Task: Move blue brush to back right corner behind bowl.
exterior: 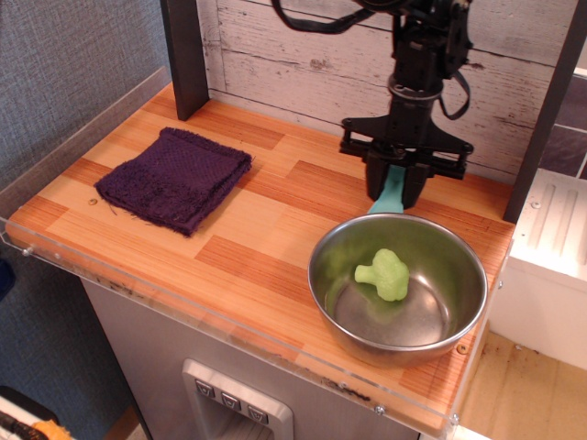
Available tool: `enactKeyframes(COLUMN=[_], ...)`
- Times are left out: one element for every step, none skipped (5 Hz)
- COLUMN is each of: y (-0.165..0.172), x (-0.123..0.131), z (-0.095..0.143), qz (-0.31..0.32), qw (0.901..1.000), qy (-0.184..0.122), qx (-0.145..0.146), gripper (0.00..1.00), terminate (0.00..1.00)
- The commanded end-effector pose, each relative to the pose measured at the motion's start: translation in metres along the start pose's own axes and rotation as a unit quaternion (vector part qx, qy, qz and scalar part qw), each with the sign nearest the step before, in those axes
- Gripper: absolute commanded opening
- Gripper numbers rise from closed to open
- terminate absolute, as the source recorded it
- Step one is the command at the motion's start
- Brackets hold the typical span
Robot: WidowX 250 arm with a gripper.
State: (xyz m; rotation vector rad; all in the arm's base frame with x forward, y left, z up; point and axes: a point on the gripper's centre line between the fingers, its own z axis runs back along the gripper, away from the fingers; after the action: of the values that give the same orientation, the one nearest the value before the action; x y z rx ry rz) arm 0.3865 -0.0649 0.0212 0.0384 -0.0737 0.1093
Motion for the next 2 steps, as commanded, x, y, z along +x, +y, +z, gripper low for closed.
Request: enactKeyframes(y=[-0.0210,-0.0207], x=[0.0112,0.0077], z=[0.0153,0.0179], qz=[-0.025,-0.029], qw=[0.9993,0.9994], qy=[-0.027,-0.020], qx=[-0.009,0.000], gripper=[0.00,1.00], terminate=[0.00,0.00])
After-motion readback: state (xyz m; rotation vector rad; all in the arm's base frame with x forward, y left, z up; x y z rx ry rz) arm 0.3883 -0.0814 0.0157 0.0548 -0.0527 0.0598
